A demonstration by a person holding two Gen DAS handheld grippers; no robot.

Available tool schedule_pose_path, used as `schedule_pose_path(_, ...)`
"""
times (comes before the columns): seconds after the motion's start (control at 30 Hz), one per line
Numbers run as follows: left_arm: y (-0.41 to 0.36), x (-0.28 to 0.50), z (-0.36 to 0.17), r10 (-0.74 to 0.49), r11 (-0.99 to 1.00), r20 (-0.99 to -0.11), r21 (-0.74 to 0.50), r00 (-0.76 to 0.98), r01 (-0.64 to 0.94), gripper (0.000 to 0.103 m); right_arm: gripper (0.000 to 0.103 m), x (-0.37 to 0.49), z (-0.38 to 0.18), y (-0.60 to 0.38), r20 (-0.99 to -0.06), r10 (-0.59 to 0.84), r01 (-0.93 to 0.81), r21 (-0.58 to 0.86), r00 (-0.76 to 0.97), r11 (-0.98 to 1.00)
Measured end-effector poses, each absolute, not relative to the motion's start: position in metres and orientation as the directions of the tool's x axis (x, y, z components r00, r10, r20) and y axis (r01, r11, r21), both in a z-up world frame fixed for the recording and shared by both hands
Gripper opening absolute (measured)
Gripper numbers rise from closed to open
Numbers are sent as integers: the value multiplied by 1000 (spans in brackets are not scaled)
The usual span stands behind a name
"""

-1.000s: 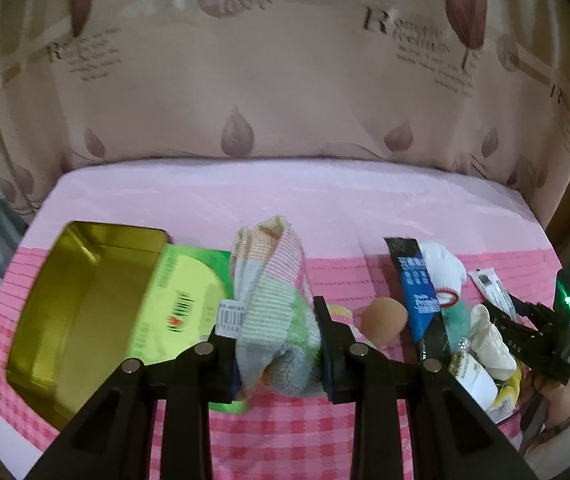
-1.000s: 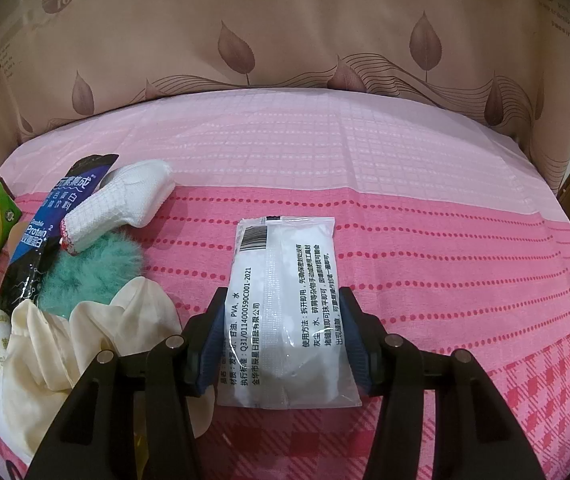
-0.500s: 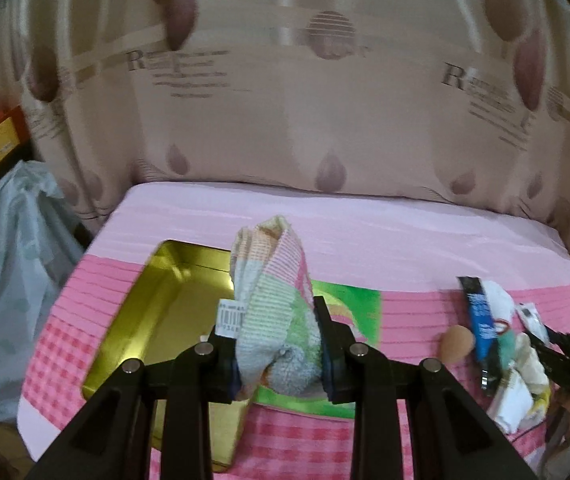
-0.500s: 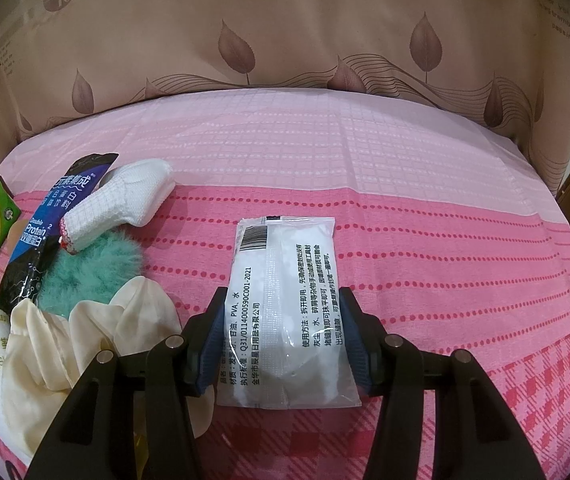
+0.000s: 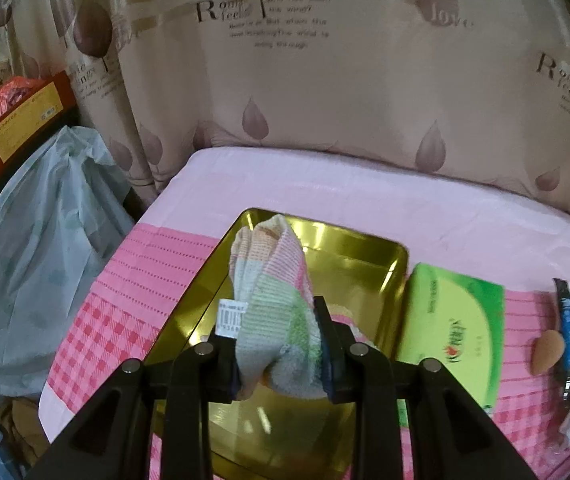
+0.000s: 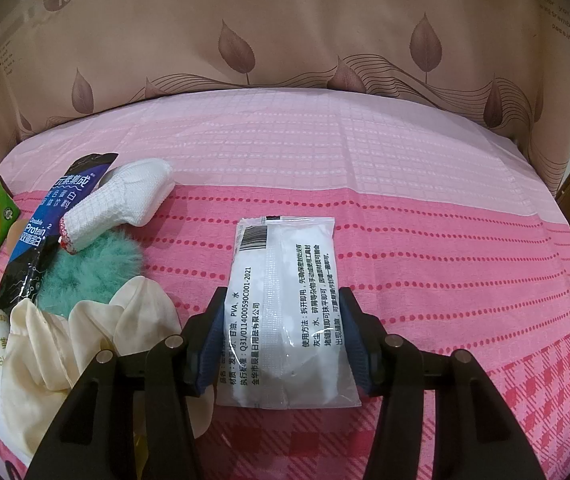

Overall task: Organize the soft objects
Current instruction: 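Carry the striped towel with the left gripper into the gold tin and release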

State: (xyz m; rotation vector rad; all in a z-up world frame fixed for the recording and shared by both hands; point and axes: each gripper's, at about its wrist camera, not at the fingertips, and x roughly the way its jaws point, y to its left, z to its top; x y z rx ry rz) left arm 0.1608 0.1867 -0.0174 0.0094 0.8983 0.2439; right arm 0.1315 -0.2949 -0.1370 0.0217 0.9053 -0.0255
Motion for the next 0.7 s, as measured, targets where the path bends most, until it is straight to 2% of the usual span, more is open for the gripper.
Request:
schedule_pose_path(0.3, 202, 163, -48, 216, 970, -801, 112, 559, -215, 30, 49, 131, -137, -294, -787, -14, 31, 6, 617, 1000)
schedule_pose_path(0.7, 219, 155, -53, 287, 949, -783, 152, 552, -277, 43, 49, 129, -136, -292, -787, -27, 30, -11, 617, 999)
